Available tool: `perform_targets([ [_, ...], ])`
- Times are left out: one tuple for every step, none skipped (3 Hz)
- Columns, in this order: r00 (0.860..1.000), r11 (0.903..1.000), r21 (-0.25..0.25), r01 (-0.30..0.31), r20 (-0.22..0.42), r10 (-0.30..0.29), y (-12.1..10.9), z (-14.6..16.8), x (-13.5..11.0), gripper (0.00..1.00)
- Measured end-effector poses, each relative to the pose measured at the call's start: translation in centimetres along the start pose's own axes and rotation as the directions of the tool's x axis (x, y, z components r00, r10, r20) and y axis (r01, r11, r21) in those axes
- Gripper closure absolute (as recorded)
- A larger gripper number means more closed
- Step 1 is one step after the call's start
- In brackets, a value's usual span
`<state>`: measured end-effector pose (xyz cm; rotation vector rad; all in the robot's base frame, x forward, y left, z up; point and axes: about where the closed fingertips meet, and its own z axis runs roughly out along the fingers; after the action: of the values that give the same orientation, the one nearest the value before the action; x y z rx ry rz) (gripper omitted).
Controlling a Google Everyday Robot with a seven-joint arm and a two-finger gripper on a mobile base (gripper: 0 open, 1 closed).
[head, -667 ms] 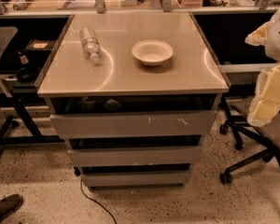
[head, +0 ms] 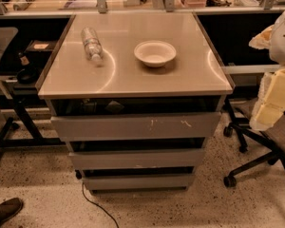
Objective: Open top drawer
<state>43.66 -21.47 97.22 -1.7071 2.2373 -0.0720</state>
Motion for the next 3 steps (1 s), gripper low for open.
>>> perform_targets([
  [1.000,0.9997,-0.024,0.000,0.029,0.000,1.9,2.9,-0.9,0.00],
  [0.999,0.9954,-0.096,0.001,0.035,0.003,4.3,9.2,-1.1,0.00],
  [0.999,0.9954,-0.095,0.001,0.035,0.003,4.3,9.1,-1.1,0.00],
])
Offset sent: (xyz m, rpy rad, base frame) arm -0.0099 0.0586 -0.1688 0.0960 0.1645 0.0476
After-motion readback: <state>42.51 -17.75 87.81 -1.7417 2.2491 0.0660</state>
